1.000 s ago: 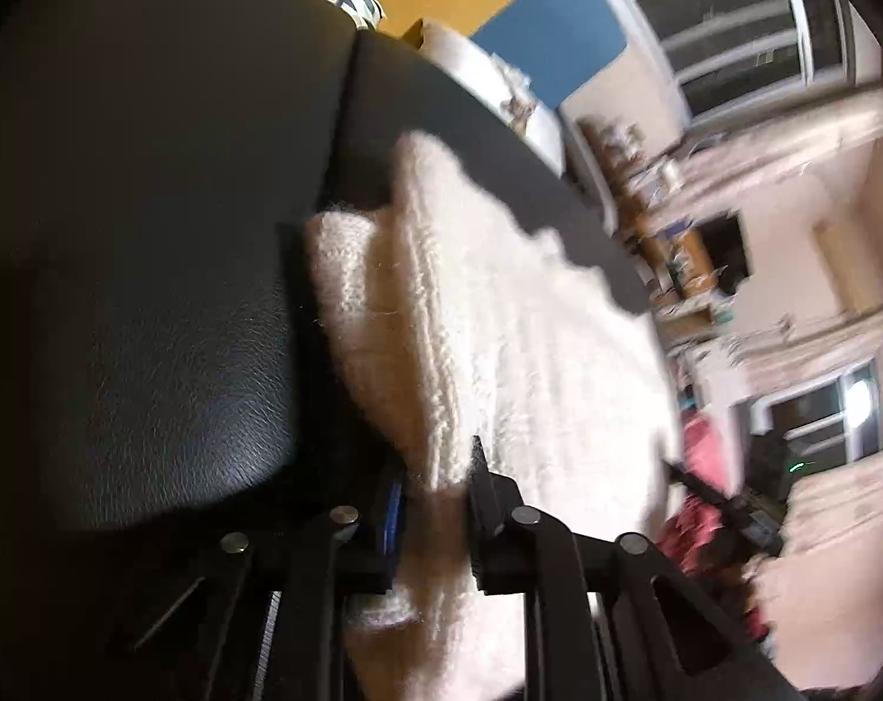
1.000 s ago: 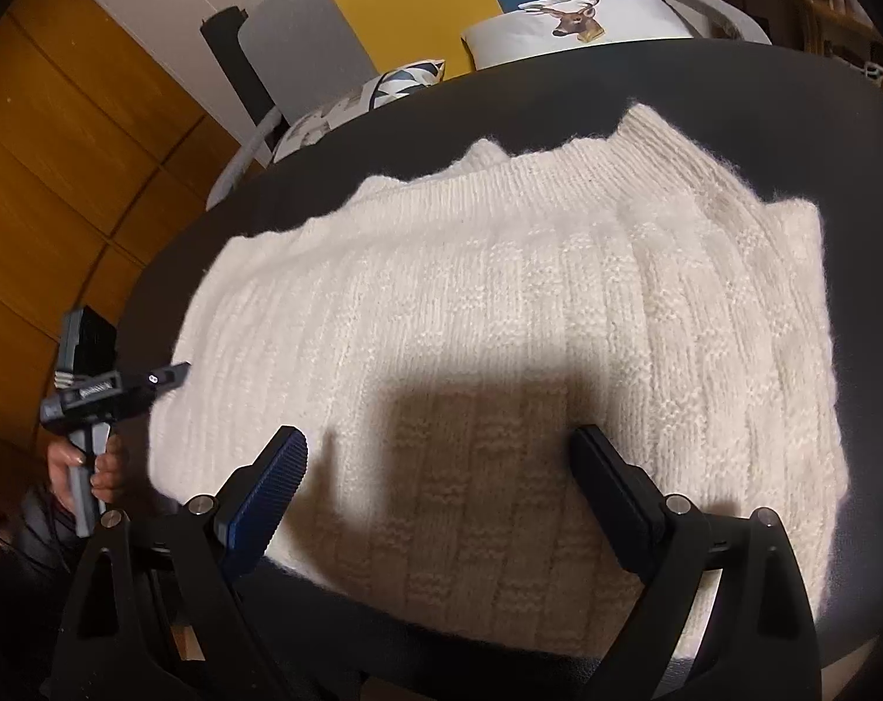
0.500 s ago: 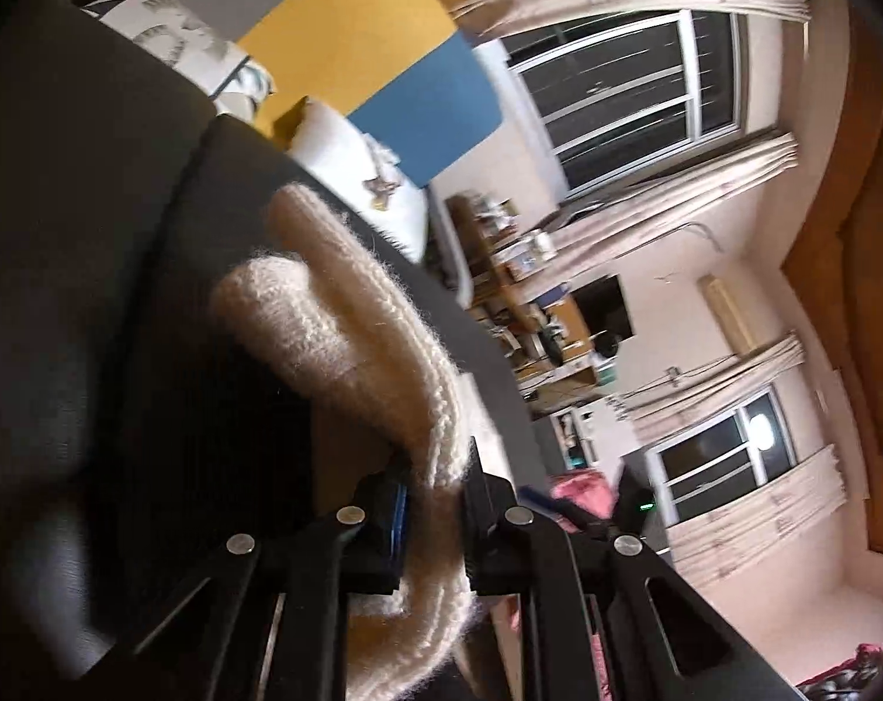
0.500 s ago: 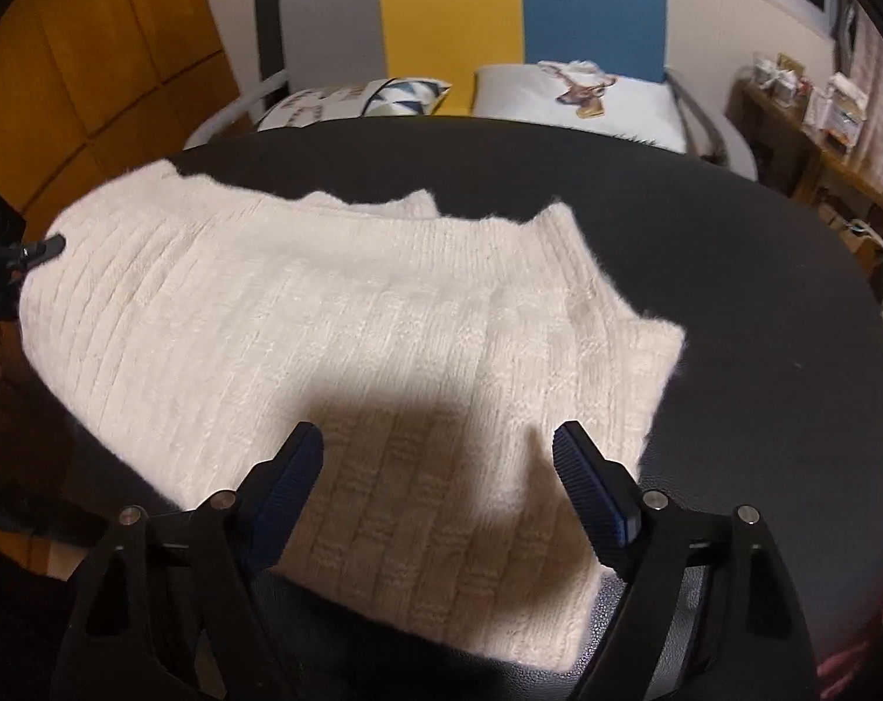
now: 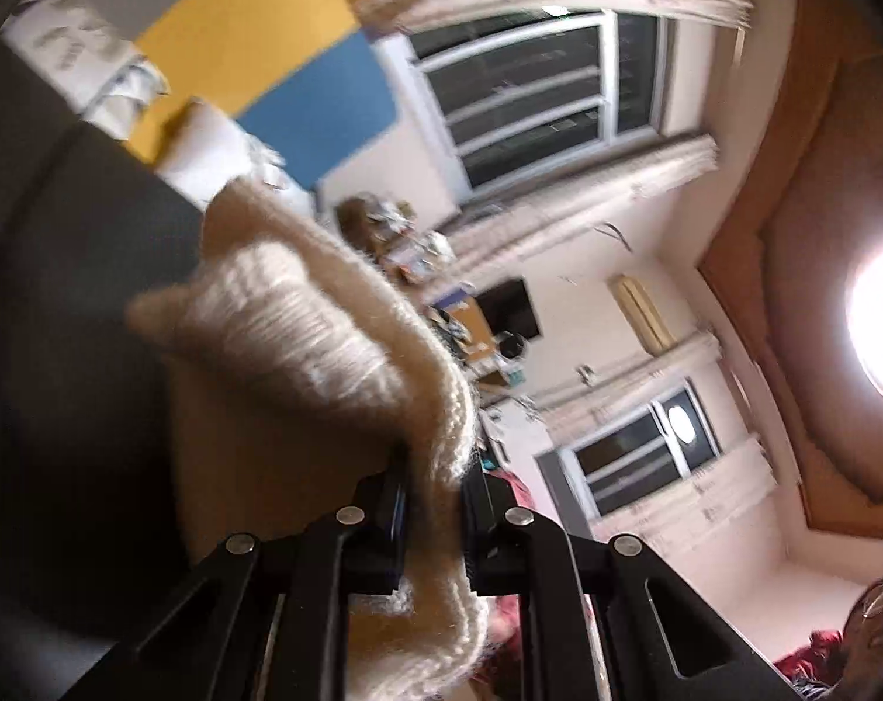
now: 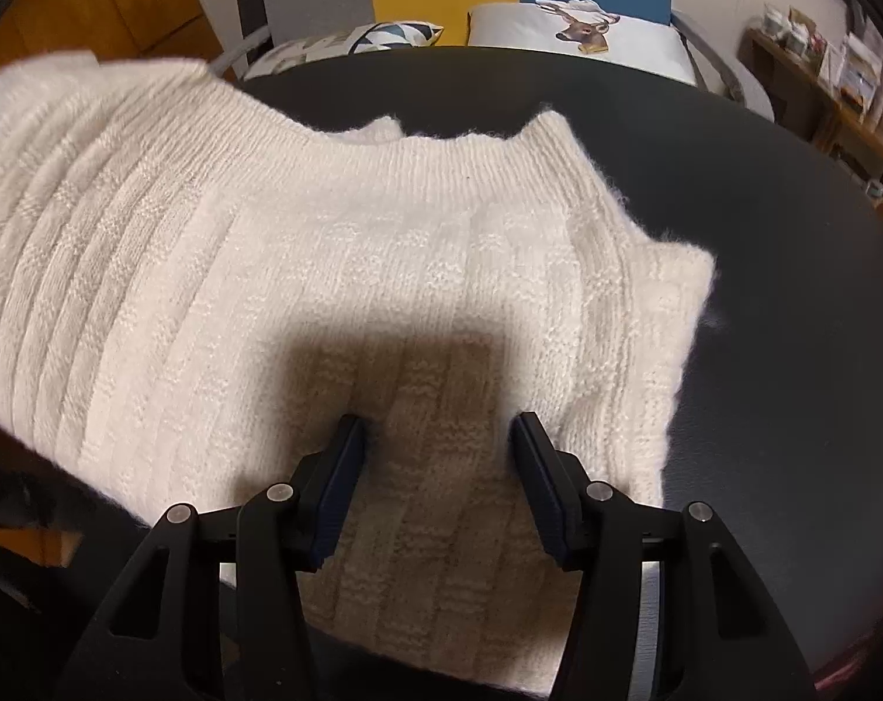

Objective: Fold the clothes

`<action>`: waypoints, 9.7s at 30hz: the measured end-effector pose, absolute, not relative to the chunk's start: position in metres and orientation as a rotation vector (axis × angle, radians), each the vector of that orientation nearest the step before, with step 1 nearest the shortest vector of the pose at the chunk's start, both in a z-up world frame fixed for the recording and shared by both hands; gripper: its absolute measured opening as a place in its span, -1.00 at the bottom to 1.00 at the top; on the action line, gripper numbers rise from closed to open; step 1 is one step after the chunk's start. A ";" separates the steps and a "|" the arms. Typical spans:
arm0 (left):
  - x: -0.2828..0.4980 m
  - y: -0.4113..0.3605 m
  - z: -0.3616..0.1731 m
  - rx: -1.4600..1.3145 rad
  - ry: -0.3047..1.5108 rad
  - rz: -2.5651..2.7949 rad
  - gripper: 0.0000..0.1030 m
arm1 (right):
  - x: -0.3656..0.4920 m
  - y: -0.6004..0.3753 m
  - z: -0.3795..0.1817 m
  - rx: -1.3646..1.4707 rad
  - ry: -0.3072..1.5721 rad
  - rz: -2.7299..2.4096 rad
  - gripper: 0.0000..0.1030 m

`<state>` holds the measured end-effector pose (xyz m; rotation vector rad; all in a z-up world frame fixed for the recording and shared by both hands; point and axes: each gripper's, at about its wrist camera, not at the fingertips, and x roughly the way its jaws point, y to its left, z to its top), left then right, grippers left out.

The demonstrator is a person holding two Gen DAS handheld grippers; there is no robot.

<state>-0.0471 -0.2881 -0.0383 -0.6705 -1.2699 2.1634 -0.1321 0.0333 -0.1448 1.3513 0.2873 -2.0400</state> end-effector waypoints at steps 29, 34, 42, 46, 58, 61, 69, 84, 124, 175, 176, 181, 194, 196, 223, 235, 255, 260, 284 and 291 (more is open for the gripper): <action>-0.163 -0.138 -0.116 -1.187 -1.315 2.019 -0.55 | -0.140 0.140 -0.159 1.226 -0.452 -1.880 0.09; -0.146 -0.162 -0.108 -1.077 -1.426 1.977 -0.53 | -0.137 0.181 -0.169 1.221 -0.664 -1.799 0.09; -0.080 -0.217 -0.118 -1.058 -1.293 2.212 -0.49 | -0.137 0.235 -0.189 1.143 -1.041 -1.592 0.63; -0.047 -0.213 -0.122 -1.069 -1.115 2.295 -0.49 | -0.148 0.244 -0.191 1.101 -1.171 -1.496 0.73; -0.005 -0.172 -0.119 -1.048 -0.527 2.398 -0.52 | -0.185 0.169 -0.129 1.325 -0.552 -1.842 0.73; -0.002 -0.162 -0.125 -1.081 -0.406 2.382 -0.52 | -0.180 0.152 -0.116 1.305 -0.295 -1.929 0.27; 0.012 -0.153 -0.147 -1.215 -0.256 2.268 -0.52 | -0.169 0.134 -0.057 1.146 -0.063 -1.968 -0.57; -0.034 -0.184 -0.118 -1.118 -0.440 2.432 -0.49 | -0.223 0.131 -0.145 1.281 -0.289 -1.950 -0.12; -0.133 -0.070 -0.108 -1.202 0.138 2.198 -0.50 | -0.093 0.076 -0.140 1.197 -0.138 -1.278 0.48; -0.090 -0.152 -0.080 -0.936 -0.280 2.298 -0.49 | -0.227 0.122 -0.180 1.250 -0.234 -1.944 -0.73; -0.104 -0.139 -0.083 -0.955 -0.242 2.279 -0.49 | -0.227 0.126 -0.180 1.253 -0.262 -1.936 -0.70; -0.130 -0.066 -0.110 -1.097 0.122 2.128 -0.51 | -0.208 0.158 -0.150 1.186 -0.376 -1.906 -0.56; -0.139 -0.028 -0.115 -1.131 0.232 2.036 -0.52 | -0.086 0.161 -0.154 1.231 -0.199 -1.523 -0.09; -0.143 -0.020 -0.119 -1.161 0.258 2.035 -0.51 | -0.083 0.155 -0.158 1.211 -0.197 -1.561 -0.11; -0.074 -0.166 -0.113 -1.119 -0.144 2.443 -0.46 | -0.106 0.110 -0.113 1.171 -0.021 -1.868 -0.03; -0.090 -0.193 -0.082 -0.956 -0.341 2.517 -0.45 | -0.136 0.092 -0.103 1.164 -0.025 -1.945 -0.14; -0.109 -0.232 -0.130 -1.255 -0.613 2.602 -0.37 | -0.221 0.074 -0.134 1.320 0.087 -2.101 -0.14; -0.056 -0.283 -0.146 -1.189 -1.008 2.357 -0.13 | -0.207 0.134 -0.122 1.276 -0.377 -1.957 0.51; -0.111 -0.267 -0.211 -1.345 -1.273 1.975 0.20 | -0.207 0.131 -0.206 1.567 -0.655 -1.646 1.00; -0.118 -0.249 -0.204 -1.351 -1.181 2.050 0.02 | -0.219 0.125 -0.210 1.596 -0.684 -1.615 1.00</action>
